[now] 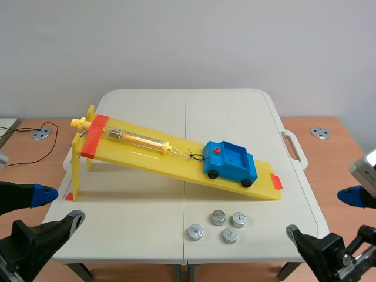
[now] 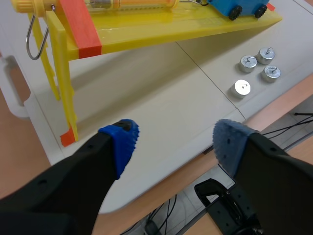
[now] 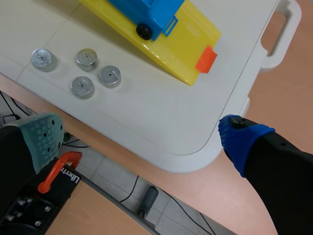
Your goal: Place the four metal weights on the blue cart on the ramp.
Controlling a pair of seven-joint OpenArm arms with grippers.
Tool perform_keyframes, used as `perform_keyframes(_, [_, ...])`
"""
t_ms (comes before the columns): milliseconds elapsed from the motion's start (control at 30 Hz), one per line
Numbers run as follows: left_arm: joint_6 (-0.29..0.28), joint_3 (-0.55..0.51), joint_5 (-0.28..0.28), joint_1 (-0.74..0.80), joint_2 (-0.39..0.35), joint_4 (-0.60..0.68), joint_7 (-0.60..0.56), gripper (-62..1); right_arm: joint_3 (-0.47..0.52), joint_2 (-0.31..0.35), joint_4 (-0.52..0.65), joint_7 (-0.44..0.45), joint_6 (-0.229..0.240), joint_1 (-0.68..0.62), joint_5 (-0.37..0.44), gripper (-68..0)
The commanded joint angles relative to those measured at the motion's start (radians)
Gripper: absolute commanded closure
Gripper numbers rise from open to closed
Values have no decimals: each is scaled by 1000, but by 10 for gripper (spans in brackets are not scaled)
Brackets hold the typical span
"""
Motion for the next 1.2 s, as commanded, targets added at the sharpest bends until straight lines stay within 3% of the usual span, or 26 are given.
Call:
perform_keyframes(0, [-18,-16,-76,9,23,74,-68,-308,-23,-4,109,78,18,60,16,-648])
perform_keyframes(167, [-17,-16,-74,-23,52,72,-24,-138,-117,-43,109,54,17,103,-71,-643])
perform_keyframes(300, [-17,-16,-74,-23,66,72,-8,-42,-185,-66,109,50,17,126,-127,-500])
perform_keyframes(367, [-17,-16,-74,-23,71,72,10,-40,-212,-80,107,45,17,140,-137,-419])
perform_keyframes(433, [-17,-16,-74,-23,76,72,19,-40,-238,-99,97,44,18,160,-137,-384])
perform_keyframes(667, [-18,-16,-74,-23,88,72,23,-40,-306,-170,19,-24,17,236,-158,-378])
perform_keyframes(933, [-18,-16,-74,-23,88,72,23,-40,-377,-233,-82,-22,16,332,-213,-361])
perform_keyframes(1167, [-18,-16,-74,-23,88,72,23,-40,-434,-282,-174,-6,-31,399,-275,-346])
